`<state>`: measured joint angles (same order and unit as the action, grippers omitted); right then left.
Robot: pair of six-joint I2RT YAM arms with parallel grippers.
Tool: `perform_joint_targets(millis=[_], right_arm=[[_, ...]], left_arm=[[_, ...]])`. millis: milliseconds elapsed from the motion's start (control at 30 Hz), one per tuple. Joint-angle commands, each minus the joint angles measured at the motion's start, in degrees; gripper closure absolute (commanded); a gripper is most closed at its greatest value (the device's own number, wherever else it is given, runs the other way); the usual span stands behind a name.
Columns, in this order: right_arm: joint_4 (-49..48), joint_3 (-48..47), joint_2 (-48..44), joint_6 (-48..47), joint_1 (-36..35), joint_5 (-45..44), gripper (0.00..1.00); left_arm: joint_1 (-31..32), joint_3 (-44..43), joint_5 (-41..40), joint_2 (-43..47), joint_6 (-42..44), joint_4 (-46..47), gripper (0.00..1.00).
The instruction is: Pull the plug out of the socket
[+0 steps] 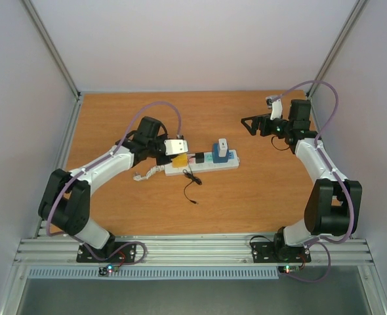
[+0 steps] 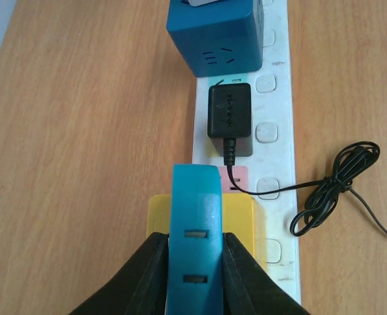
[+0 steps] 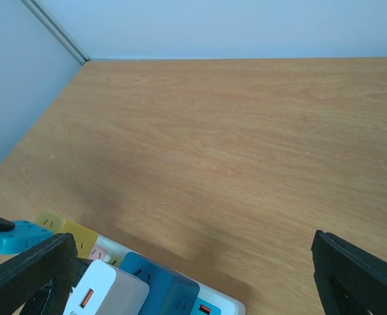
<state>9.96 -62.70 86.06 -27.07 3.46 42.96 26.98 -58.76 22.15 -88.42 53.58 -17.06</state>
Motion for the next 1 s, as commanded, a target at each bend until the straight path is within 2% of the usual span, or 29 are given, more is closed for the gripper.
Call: perform_joint_targets(millis=[0, 167, 333, 733, 867, 967], right_arm=[[0.28, -0.67, -1.48, -1.05, -0.39, -0.40, 0.01], [0.55, -0.28, -2.09, -1.93, -0.39, 1.24, 0.01], [1.40, -0.32, -2.60, -3.63, -0.39, 3.67, 0.01], [5.07, 1.70, -5.55, -7.82, -1.80, 9.85, 0.01], [8.25, 1.42, -5.65, -10.17, -3.44, 11.04, 0.02], [8.14, 2.40, -6.64, -10.20, -6.53, 11.12, 0.01]], left_arm=[[-0.51, -2.61, 3.52, -2.60, -1.71, -5.29, 0.78], [-1.88, -8.46, 7.89, -6.55, -2.49, -12.47, 0.93], [-2.11, -10.55, 13.62, -7.76, 3.93, -20.06, 0.99], [-2.11, -15.84, 22.96, -12.08, 18.25, -39.96, 0.99], [-2.11, -15.30, 22.49, -12.20, 20.25, -40.94, 0.99], [-2.08, -14.21, 22.07, -11.11, 17.89, -37.65, 0.99]])
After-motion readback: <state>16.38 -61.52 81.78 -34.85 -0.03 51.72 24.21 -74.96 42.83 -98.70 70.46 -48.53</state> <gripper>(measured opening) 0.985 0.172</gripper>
